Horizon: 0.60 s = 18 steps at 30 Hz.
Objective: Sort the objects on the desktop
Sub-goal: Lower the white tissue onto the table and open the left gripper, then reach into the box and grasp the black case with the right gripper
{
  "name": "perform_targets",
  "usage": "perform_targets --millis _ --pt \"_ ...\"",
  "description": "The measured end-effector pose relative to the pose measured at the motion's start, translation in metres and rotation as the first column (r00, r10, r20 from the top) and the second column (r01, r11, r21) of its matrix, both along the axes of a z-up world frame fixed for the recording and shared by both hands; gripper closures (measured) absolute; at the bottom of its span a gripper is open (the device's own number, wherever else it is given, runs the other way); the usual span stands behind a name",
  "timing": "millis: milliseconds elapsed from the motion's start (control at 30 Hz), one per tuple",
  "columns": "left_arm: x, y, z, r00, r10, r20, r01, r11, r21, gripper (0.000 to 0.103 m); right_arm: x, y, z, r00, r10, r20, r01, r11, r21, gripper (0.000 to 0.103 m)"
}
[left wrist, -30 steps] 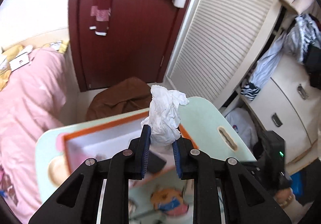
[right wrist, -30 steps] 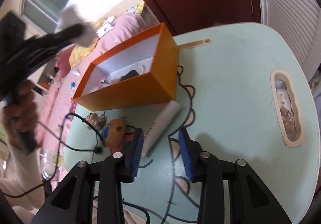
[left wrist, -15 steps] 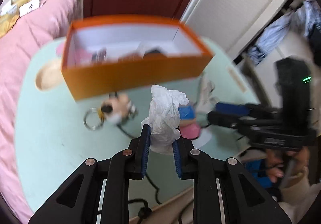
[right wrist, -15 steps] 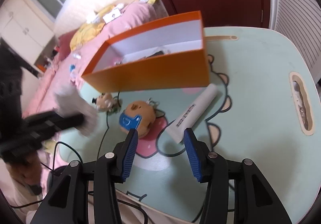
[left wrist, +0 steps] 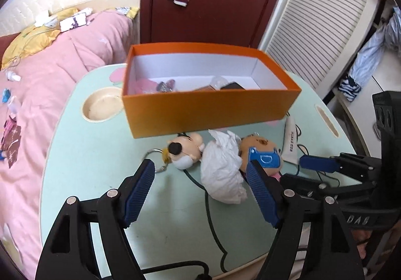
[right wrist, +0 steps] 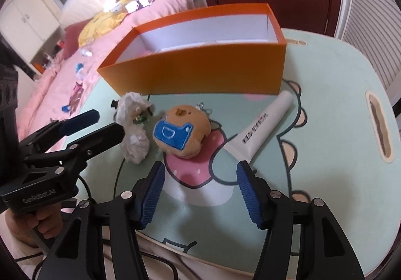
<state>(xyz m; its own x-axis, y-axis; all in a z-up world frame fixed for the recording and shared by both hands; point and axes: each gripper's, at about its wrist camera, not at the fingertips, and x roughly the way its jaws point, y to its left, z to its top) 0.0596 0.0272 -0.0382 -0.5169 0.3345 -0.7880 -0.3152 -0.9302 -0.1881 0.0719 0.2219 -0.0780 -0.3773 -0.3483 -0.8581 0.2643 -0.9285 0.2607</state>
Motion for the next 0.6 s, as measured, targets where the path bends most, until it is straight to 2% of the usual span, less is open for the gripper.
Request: perform_targets --millis 233,433,533,600 --pt "0.000 -0.019 0.000 0.998 0.067 -0.006 -0.067 0.996 0.063 0.027 -0.041 0.012 0.028 0.997 0.002 0.075 0.004 0.997 -0.076 0.043" --pt "-0.002 -0.027 -0.010 0.996 0.089 0.027 -0.090 0.993 0.071 0.027 -0.105 -0.020 0.066 0.994 0.094 0.055 -0.098 0.993 0.070 0.043" --pt "-0.002 -0.029 -0.012 0.996 0.086 0.031 -0.088 0.993 0.072 0.027 -0.141 -0.042 0.058 0.977 0.162 0.135 -0.180 0.975 0.130 0.044" --pt "-0.001 -0.031 -0.010 0.996 0.082 0.020 -0.083 0.994 0.075 0.027 -0.159 -0.051 0.043 0.958 0.181 0.222 -0.218 0.964 0.154 0.044"
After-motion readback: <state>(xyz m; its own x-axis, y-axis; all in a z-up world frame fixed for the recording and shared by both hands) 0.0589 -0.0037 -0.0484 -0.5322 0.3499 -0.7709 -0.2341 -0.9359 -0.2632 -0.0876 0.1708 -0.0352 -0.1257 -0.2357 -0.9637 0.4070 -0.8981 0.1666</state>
